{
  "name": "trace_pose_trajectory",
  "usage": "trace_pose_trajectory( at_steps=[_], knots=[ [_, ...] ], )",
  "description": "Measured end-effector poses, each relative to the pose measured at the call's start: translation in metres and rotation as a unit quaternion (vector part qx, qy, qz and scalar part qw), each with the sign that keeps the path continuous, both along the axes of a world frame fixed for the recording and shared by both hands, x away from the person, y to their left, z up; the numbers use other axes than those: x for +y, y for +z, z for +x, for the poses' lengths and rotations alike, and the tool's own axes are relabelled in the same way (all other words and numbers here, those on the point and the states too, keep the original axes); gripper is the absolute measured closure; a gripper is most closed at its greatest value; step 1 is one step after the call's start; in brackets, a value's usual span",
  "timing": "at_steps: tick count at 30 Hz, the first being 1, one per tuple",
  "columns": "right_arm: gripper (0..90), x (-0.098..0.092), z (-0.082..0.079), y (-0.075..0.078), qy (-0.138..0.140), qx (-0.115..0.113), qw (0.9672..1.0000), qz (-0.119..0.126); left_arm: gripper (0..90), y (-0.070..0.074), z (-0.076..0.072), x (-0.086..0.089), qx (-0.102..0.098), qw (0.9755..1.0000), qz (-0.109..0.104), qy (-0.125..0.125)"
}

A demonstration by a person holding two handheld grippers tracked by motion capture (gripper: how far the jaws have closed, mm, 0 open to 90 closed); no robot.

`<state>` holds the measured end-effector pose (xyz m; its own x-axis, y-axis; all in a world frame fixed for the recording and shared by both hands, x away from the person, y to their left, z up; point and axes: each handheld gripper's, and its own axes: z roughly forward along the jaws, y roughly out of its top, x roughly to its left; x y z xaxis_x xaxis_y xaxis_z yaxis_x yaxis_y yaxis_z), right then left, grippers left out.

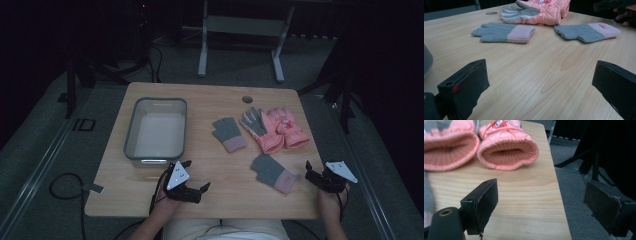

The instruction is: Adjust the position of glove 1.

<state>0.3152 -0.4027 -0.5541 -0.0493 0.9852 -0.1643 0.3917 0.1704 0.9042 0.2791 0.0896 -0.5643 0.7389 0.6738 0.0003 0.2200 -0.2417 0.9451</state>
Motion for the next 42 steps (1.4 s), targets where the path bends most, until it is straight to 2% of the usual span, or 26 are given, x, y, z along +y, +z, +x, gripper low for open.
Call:
trace_pose_trajectory(
  at_steps=[2,5,6,10,12,19,21,22,23,26,28,33,36,39,42],
  knots=[
    [13.0,0.000,0.001,0.000,-0.004,0.007,0.9999,-0.012,0.0,0.000,-0.001,-0.001,-0.002,1.0000,0.004,0.001],
    [13.1,-0.001,0.001,0.000,-0.008,0.011,0.9998,-0.015,0.0,0.000,-0.002,-0.002,-0.004,1.0000,0.008,0.003],
    [13.3,-0.002,0.001,0.000,-0.018,0.018,0.9996,-0.013,0.0,0.000,-0.002,-0.002,-0.002,1.0000,0.009,0.003],
    [13.5,-0.004,0.002,-0.001,-0.025,0.026,0.9992,-0.015,0.0,0.000,-0.001,-0.001,0.002,1.0000,0.000,0.005],
    [13.5,-0.004,0.001,0.000,-0.027,0.023,0.9993,-0.015,0.1,0.000,-0.001,0.000,0.005,1.0000,-0.004,0.007],
    [13.5,-0.003,0.006,0.001,-0.021,0.040,0.9989,-0.013,0.0,0.000,-0.001,0.000,0.003,1.0000,-0.003,0.005],
    [13.5,-0.003,0.007,0.002,-0.016,0.049,0.9987,-0.005,0.0,0.000,-0.001,0.001,0.003,1.0000,-0.005,0.005],
    [13.5,-0.003,0.009,0.003,-0.018,0.062,0.9979,-0.002,0.0,0.000,-0.001,0.001,0.003,1.0000,-0.006,0.005],
    [13.6,-0.004,0.010,0.005,-0.014,0.073,0.9971,0.014,0.0,0.000,-0.001,0.001,0.003,1.0000,-0.005,0.005],
    [13.8,-0.006,0.013,0.011,-0.017,0.091,0.9953,0.027,0.0,0.000,-0.001,0.001,0.004,1.0000,-0.004,0.005],
    [13.8,-0.007,0.013,0.018,-0.018,0.090,0.9949,0.041,0.0,0.000,-0.001,0.001,0.005,1.0000,-0.006,0.004],
    [13.7,-0.005,0.013,0.037,-0.022,0.085,0.9956,0.032,0.0,0.000,-0.001,0.001,0.006,1.0000,-0.006,0.004],
    [13.2,-0.001,0.015,0.047,-0.011,0.085,0.9956,0.037,0.0,0.000,-0.001,0.001,0.006,1.0000,-0.005,0.005],
    [12.7,0.005,0.018,0.056,-0.001,0.084,0.9960,0.032,0.0,0.000,0.000,0.001,0.007,0.9999,-0.006,0.005],
    [12.7,0.011,0.021,0.066,0.009,0.074,0.9967,0.032,0.0,0.000,-0.001,0.001,0.007,0.9999,-0.006,0.005]
  ],
)
